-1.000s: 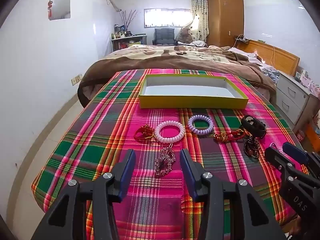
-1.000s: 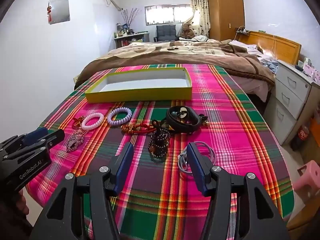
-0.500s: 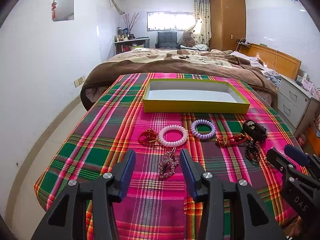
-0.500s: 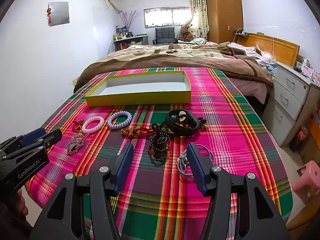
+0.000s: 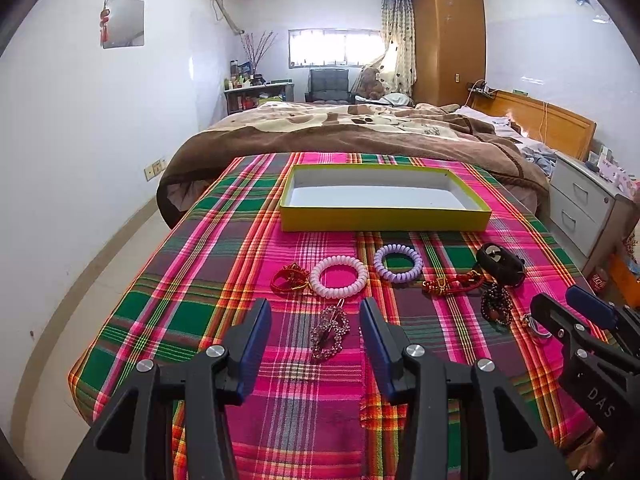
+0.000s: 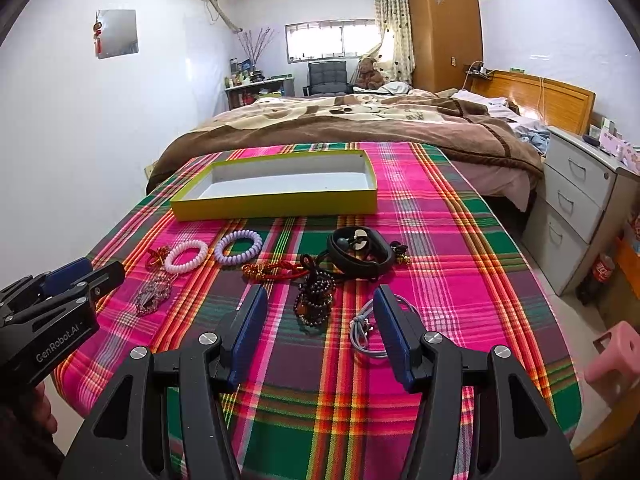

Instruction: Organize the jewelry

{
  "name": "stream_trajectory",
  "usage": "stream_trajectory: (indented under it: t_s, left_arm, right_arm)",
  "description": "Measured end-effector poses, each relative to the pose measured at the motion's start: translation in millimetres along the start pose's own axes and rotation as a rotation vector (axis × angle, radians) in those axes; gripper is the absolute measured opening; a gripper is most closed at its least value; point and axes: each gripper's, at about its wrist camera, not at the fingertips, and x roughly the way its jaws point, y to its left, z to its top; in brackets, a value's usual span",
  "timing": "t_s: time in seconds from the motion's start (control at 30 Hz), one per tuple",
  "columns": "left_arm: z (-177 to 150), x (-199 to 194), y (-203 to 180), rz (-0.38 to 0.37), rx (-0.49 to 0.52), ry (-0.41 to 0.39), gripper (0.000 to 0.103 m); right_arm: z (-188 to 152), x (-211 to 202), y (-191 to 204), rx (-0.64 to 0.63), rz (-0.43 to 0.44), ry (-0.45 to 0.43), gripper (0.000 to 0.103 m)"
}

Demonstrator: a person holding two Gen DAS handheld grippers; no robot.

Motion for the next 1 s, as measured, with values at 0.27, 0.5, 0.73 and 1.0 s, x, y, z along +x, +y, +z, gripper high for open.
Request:
stream_trajectory:
  t_s: [0.27,0.5,0.73,1.0]
  left_arm:
    - [0.3,0.0,0.2,-0.004,-0.006,0.000,0.046]
    - [1.7,0.1,-3.3,-0.005,-0.005,-0.002,0.046]
    - [4.9,0.3,-10.3,-0.004,-0.005,-0.001,0.046]
    - [-1.0,0.3,-0.7,-0.006,-0.006,0.000,0.046]
  right_arm:
    - [-0.5,-0.5,1.2,-0.002,-0.001,0.002,0.056]
    - [-0.5,-1.1,-0.8,0.001,-0.001,-0.002,0.056]
    - [-0.4,-2.4,-1.5,0.002,-0.001,-0.003,0.056]
    - [-0.4,-2.0,-0.9,0.000,-0.004,-0.002,0.056]
